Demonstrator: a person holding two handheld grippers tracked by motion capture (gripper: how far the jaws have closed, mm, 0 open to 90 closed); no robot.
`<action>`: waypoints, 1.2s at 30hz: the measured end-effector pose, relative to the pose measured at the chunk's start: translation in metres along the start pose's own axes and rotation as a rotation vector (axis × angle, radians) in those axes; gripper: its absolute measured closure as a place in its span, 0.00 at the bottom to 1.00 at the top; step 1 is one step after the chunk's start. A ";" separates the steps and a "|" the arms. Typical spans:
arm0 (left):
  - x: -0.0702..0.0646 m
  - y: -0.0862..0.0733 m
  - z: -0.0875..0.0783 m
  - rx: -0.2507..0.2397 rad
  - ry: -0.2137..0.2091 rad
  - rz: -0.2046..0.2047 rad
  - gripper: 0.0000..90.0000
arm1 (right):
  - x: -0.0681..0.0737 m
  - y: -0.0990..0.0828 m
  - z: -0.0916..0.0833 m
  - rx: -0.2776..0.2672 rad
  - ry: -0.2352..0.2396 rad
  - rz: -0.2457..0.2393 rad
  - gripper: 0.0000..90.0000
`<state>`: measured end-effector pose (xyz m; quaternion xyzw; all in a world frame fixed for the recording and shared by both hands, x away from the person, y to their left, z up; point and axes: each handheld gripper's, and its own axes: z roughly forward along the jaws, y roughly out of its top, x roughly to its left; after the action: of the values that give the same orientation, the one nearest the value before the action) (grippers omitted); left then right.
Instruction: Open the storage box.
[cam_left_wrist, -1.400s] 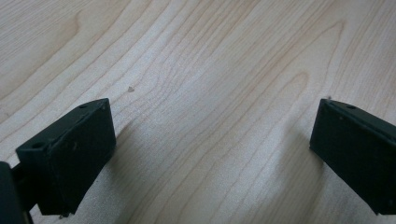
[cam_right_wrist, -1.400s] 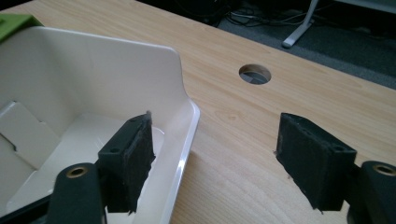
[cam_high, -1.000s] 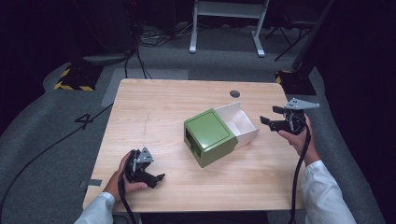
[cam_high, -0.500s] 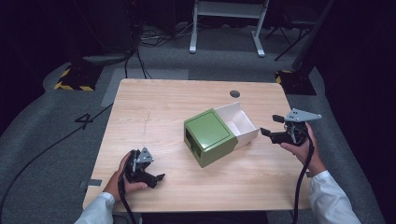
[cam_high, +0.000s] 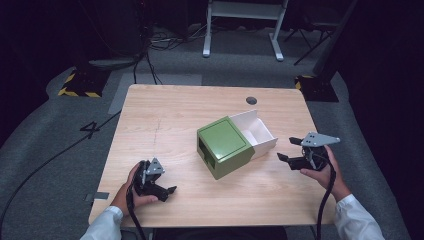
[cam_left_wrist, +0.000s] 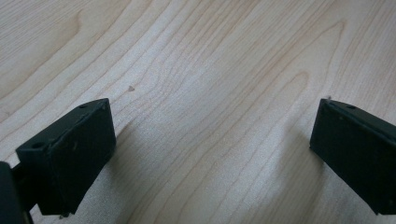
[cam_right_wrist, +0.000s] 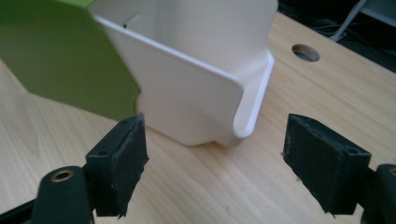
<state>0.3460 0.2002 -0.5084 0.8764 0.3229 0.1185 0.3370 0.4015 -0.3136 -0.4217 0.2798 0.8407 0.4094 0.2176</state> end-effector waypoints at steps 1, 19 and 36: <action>0.000 0.000 0.000 0.000 0.000 0.000 0.01 | 0.002 -0.002 0.000 0.009 0.001 -0.008 0.24; 0.000 0.000 0.000 0.000 0.000 0.000 0.01 | 0.015 -0.047 0.003 0.116 0.013 -0.019 0.24; 0.000 0.000 0.000 0.000 -0.001 0.000 0.01 | 0.008 -0.100 -0.007 0.172 0.013 0.064 0.23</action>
<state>0.3460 0.2002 -0.5084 0.8764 0.3229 0.1183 0.3371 0.3621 -0.3627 -0.4996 0.3214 0.8648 0.3440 0.1743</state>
